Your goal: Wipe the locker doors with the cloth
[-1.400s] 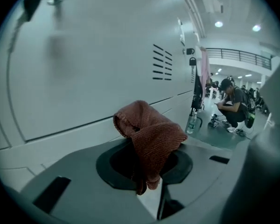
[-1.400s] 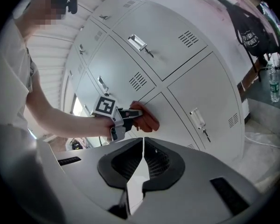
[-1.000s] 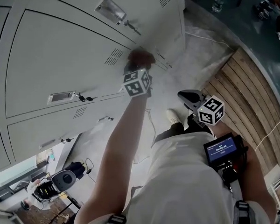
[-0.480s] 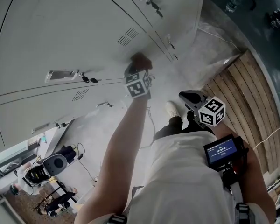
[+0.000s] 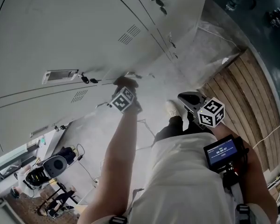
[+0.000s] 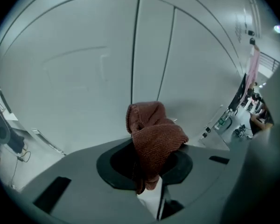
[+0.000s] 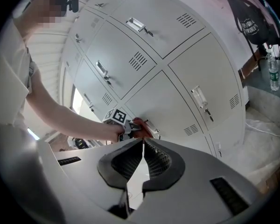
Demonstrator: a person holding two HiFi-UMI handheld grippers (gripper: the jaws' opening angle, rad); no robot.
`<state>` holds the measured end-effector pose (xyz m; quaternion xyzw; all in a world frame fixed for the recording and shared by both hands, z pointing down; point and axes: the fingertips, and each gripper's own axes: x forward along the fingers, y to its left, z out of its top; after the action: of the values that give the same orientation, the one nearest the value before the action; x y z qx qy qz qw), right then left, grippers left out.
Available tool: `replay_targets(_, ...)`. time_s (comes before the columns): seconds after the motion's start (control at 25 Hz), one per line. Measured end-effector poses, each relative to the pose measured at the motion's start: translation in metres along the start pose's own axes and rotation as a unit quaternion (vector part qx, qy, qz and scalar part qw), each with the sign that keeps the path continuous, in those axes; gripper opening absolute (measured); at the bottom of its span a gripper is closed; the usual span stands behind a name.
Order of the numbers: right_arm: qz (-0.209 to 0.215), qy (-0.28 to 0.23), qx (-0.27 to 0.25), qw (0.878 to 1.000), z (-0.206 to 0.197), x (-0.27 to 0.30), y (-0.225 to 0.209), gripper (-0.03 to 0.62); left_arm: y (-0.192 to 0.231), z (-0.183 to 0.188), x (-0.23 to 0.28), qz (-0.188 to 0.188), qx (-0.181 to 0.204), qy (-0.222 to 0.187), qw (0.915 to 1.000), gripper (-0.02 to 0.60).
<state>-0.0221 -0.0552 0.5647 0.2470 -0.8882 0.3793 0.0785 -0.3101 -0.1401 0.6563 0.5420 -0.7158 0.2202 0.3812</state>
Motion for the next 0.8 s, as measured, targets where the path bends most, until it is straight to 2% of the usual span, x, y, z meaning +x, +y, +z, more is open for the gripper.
replay_targets(0.16, -0.009, -0.002, 0.011, 1.0, -0.008, -0.008, -0.004, 0.02, -0.019, 0.001, 0.012, 0.009, -0.014, -0.004, 0.9998, 0.077)
replay_targets(0.28, -0.019, -0.008, 0.022, 1.0, -0.013, -0.016, -0.009, 0.02, -0.048, 0.004, 0.014, 0.0, 0.009, -0.009, 0.9999, 0.077)
replay_targets(0.44, -0.035, -0.019, 0.033, 0.999, -0.015, -0.03, -0.023, 0.02, -0.116, 0.022, 0.021, -0.062, 0.085, -0.039, 0.9937, 0.075)
replay_targets(0.68, -0.06, -0.037, 0.051, 0.996, -0.016, -0.05, -0.039, 0.02, -0.2, 0.023, 0.052, -0.118, 0.109, -0.011, 0.9869, 0.075)
replay_targets(0.8, -0.069, -0.038, 0.059, 0.995, -0.023, -0.057, -0.047, 0.02, -0.234, 0.027, 0.062, -0.14, 0.146, -0.02, 0.9793, 0.075)
